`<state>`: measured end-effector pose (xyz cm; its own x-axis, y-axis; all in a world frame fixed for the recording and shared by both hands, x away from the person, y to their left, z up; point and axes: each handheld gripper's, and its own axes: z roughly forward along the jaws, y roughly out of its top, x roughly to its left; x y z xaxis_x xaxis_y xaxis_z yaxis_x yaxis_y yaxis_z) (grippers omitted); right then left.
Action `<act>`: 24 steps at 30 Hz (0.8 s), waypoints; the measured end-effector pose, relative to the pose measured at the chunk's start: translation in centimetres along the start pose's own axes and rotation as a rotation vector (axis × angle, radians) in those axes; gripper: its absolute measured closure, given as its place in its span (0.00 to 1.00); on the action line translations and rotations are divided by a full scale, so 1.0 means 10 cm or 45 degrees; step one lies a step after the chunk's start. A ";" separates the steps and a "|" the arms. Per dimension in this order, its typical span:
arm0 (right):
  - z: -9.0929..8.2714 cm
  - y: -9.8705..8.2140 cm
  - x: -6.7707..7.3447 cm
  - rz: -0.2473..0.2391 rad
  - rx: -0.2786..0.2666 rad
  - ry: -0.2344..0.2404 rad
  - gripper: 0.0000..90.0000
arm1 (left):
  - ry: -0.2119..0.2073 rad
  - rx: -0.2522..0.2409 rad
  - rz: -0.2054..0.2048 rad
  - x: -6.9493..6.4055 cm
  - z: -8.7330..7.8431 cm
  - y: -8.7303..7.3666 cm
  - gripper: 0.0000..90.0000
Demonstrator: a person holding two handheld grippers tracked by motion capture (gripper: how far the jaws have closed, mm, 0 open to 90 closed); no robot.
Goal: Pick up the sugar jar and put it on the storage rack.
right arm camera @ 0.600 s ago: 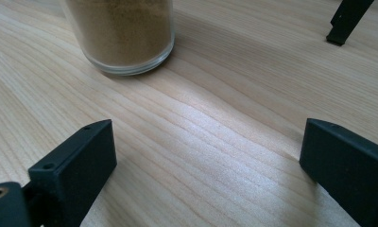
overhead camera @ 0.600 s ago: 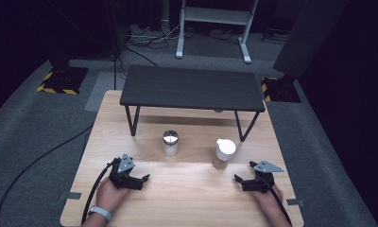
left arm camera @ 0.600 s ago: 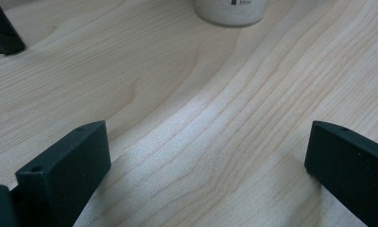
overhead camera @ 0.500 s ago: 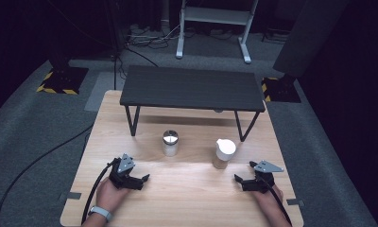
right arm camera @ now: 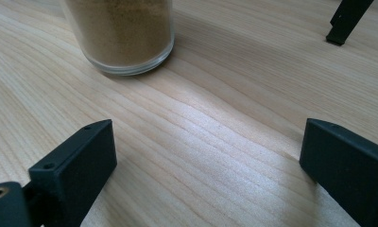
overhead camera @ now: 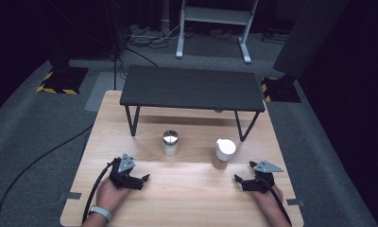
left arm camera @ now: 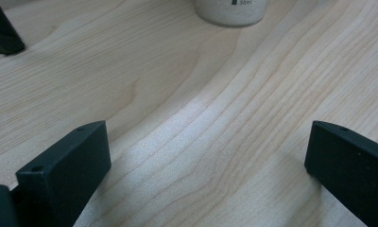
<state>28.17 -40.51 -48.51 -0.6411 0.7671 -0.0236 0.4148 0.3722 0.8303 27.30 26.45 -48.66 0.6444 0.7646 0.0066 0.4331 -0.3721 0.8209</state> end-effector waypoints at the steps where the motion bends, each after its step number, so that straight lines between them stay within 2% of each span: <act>1: 0.00 0.00 0.00 0.000 0.000 0.000 0.05 | 0.000 -0.001 -0.002 0.00 0.00 0.00 0.01; 24: 0.00 0.00 0.00 0.000 0.000 0.000 0.05 | -0.009 0.013 0.000 0.01 0.00 0.02 0.01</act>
<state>28.19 -40.50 -48.51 -0.6411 0.7671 -0.0236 0.4147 0.3722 0.8303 27.39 26.45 -48.47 0.6489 0.7609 0.0023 0.4395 -0.3773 0.8152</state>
